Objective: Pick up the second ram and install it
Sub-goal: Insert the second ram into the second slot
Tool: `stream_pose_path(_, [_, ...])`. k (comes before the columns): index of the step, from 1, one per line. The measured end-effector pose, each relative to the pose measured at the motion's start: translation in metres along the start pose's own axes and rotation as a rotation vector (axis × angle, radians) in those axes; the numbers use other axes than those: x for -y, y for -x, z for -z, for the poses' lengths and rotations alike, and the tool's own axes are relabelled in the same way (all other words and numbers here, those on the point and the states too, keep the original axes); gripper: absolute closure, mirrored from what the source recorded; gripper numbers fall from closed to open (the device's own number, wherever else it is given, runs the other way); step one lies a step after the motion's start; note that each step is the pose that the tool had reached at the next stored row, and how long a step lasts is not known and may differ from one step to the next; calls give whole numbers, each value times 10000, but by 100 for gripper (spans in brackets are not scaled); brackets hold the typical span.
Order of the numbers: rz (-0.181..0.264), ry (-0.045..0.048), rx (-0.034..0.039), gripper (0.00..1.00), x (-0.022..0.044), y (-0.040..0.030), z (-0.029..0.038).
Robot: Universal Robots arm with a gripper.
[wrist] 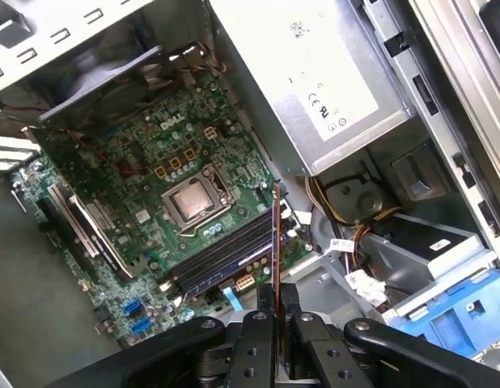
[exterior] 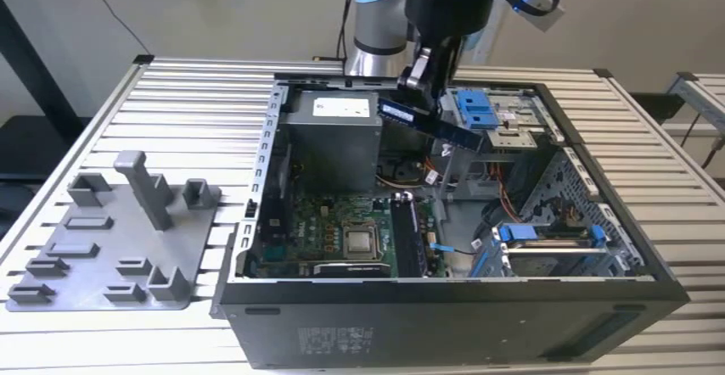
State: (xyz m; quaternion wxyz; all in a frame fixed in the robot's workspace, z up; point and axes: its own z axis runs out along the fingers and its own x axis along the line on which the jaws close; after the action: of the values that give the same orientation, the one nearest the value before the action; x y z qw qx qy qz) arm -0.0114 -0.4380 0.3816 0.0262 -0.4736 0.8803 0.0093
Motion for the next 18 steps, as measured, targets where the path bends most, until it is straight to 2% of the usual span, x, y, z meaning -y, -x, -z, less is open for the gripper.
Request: stream_pose_path(18, [-1739, -96, -14, 86, -14, -10, -15])
